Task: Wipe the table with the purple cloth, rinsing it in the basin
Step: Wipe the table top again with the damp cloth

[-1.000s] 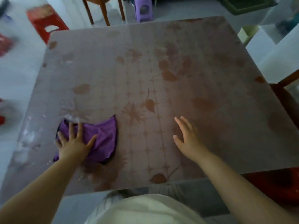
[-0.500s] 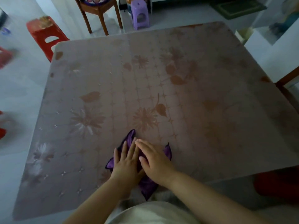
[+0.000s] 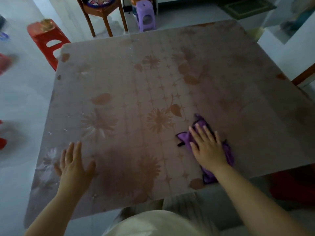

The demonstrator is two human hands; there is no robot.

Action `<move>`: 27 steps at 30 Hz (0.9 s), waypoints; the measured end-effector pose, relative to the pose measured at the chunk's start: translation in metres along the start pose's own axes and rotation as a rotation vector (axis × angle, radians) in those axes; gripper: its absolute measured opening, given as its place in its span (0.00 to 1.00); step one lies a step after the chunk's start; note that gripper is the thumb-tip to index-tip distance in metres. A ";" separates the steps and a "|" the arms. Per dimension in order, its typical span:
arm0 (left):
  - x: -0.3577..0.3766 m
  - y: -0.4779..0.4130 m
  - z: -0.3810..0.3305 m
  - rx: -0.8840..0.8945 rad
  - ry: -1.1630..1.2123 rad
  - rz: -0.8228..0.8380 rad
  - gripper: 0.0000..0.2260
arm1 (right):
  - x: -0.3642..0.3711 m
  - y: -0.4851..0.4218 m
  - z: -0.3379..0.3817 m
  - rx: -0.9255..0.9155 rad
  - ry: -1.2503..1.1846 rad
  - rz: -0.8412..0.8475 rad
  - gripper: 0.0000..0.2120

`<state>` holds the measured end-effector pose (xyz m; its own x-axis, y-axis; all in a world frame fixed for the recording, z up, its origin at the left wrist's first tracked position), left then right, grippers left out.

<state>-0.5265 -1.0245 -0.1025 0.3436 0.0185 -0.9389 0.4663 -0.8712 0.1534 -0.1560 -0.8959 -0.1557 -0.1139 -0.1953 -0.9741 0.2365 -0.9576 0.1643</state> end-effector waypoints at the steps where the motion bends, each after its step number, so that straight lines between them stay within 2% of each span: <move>1: -0.001 0.001 0.008 -0.024 -0.008 -0.006 0.32 | -0.009 -0.001 -0.044 0.147 -0.014 -0.012 0.27; 4: 0.001 0.005 0.016 -0.111 -0.026 -0.009 0.39 | -0.030 -0.009 -0.128 0.595 -0.058 0.012 0.27; 6: 0.010 0.004 -0.001 -0.109 -0.027 0.001 0.38 | -0.030 -0.030 -0.112 0.623 -0.062 -0.014 0.27; 8: 0.024 0.002 -0.033 -0.053 -0.027 0.052 0.33 | -0.022 -0.051 -0.054 0.398 -0.035 -0.018 0.28; 12: 0.053 -0.006 -0.113 0.116 -0.029 0.061 0.32 | 0.004 -0.025 0.077 -0.263 -0.017 0.145 0.28; 15: 0.070 -0.014 -0.174 0.181 -0.055 0.083 0.31 | 0.011 0.009 0.082 -0.530 -0.004 0.269 0.27; 16: 0.076 -0.016 -0.194 0.195 -0.053 0.086 0.31 | 0.011 0.010 0.064 -0.557 -0.018 0.275 0.26; 18: 0.088 -0.016 -0.234 0.205 -0.011 0.072 0.32 | 0.004 0.003 0.007 -0.550 -0.005 0.174 0.25; 20: 0.101 -0.012 -0.271 0.190 0.033 0.059 0.32 | -0.010 -0.015 -0.073 -0.420 0.036 0.061 0.25; 23: 0.121 0.004 -0.311 0.117 0.085 0.052 0.31 | -0.038 -0.050 -0.226 -0.198 0.095 0.017 0.26; 25: 0.131 0.017 -0.329 0.050 0.108 0.064 0.30 | -0.061 -0.080 -0.319 -0.026 0.119 0.036 0.27; 27: 0.138 0.031 -0.337 -0.001 0.097 0.063 0.30 | -0.077 -0.112 -0.367 0.109 0.126 0.063 0.30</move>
<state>-0.1899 -0.8836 -0.1230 0.4491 0.0110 -0.8934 0.4420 -0.8718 0.2114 0.1801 -0.6959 -0.1556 0.0215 -0.2336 -0.9721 0.1330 -0.9630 0.2344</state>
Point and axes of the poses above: each hand's wrist, its own y-axis away from the middle knuckle, its own x-axis out of the palm, z = x × y, the point moved 5 cm from there along -y, towards the middle knuckle, and after that the axes turned 4 degrees about x, right-handed, at the moved point
